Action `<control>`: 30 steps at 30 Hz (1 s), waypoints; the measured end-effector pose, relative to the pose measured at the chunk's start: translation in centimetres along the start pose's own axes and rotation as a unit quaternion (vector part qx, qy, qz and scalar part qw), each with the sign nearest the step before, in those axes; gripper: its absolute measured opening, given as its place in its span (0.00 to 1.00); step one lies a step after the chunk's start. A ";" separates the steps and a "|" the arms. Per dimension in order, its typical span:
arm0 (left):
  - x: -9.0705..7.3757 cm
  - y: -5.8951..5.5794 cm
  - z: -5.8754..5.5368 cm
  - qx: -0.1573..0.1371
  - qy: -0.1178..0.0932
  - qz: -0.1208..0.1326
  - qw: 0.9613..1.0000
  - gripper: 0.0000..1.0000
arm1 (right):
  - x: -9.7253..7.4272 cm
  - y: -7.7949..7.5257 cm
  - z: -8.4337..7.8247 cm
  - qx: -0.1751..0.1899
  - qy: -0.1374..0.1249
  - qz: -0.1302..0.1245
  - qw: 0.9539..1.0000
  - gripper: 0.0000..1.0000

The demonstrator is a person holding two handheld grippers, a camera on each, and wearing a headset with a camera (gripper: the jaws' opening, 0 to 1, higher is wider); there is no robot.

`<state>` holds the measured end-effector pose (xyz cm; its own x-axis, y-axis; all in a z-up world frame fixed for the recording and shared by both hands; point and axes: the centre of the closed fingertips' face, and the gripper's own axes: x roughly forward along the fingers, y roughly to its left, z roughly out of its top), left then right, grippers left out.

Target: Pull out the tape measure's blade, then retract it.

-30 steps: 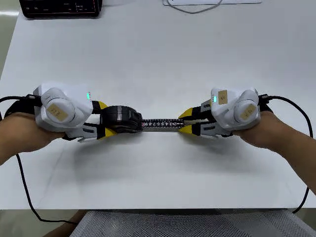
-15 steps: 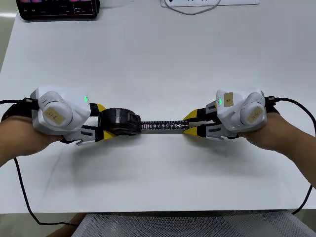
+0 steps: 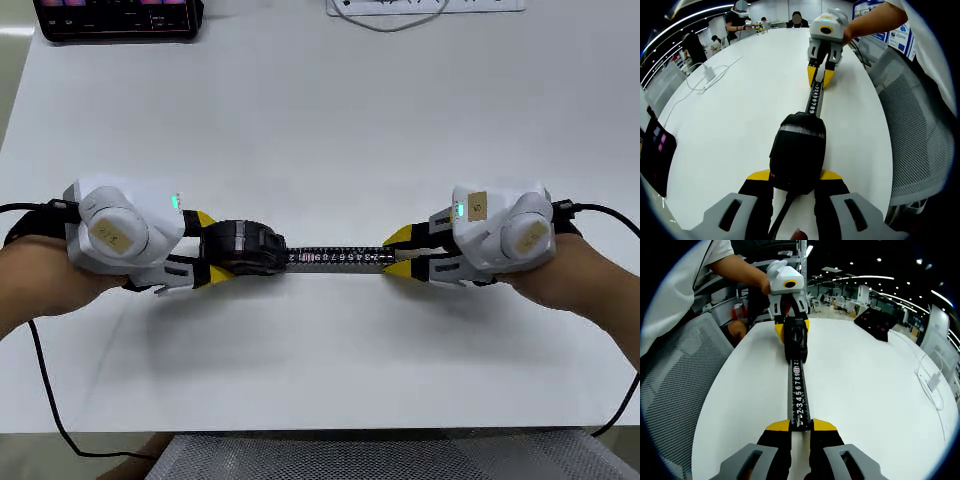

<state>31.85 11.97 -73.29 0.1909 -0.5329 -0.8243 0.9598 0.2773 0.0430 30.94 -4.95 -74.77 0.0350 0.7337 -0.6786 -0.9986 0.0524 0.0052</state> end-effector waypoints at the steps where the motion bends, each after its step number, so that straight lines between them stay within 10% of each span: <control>1: 0.0 0.0 0.0 0.000 0.000 0.000 1.000 0.26 | 0.0 0.0 0.0 0.000 0.000 -0.001 1.000 0.09; 30: 0.0 0.1 0.0 -0.006 0.000 0.002 1.000 0.26 | -1.7 -0.7 -1.9 -0.009 0.022 0.001 1.000 0.09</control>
<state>31.93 11.99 -73.28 0.1947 -0.5325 -0.8237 0.9564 0.2895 0.0389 31.50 -7.53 -74.97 0.0309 0.7035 -0.7100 -0.9993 0.0375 -0.0064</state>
